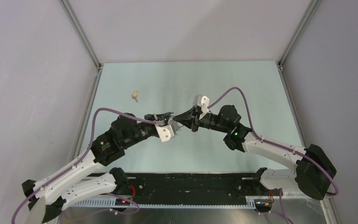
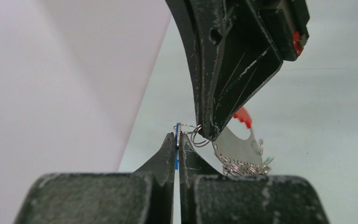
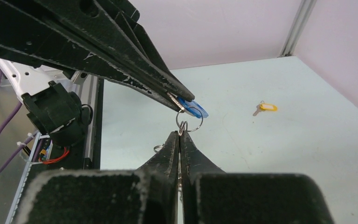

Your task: Remove the keys from the keyring

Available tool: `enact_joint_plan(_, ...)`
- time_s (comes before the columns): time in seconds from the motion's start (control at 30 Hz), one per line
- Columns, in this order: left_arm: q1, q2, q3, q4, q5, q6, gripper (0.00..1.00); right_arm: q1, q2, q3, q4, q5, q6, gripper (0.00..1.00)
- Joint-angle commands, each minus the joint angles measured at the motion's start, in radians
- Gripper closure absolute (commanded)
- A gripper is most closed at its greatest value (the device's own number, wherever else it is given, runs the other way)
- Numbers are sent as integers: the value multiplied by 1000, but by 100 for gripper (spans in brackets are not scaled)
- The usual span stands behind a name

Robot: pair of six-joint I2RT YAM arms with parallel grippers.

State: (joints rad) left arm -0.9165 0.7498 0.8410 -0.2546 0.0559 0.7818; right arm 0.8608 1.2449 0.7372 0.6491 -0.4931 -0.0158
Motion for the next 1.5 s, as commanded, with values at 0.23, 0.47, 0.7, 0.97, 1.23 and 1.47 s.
enact_joint_plan(0.23,17,91,132,-34,-74,-161,100,6,-142,-10,2,-41,-100,100)
enact_joint_plan(0.47,17,104,129,-69,0,-166,100,4,-121,-97,314,62,-5,100)
enact_joint_plan(0.7,16,86,95,-74,111,-134,100,4,-64,-143,500,119,49,100)
enact_joint_plan(0.97,15,105,100,-81,195,-136,100,1,20,-144,646,128,132,100)
enact_joint_plan(1.23,17,111,104,-80,78,-153,100,-21,-15,-180,673,284,195,100)
enact_joint_plan(1.47,92,232,165,-77,-129,-290,100,-74,-171,-289,514,403,180,100)
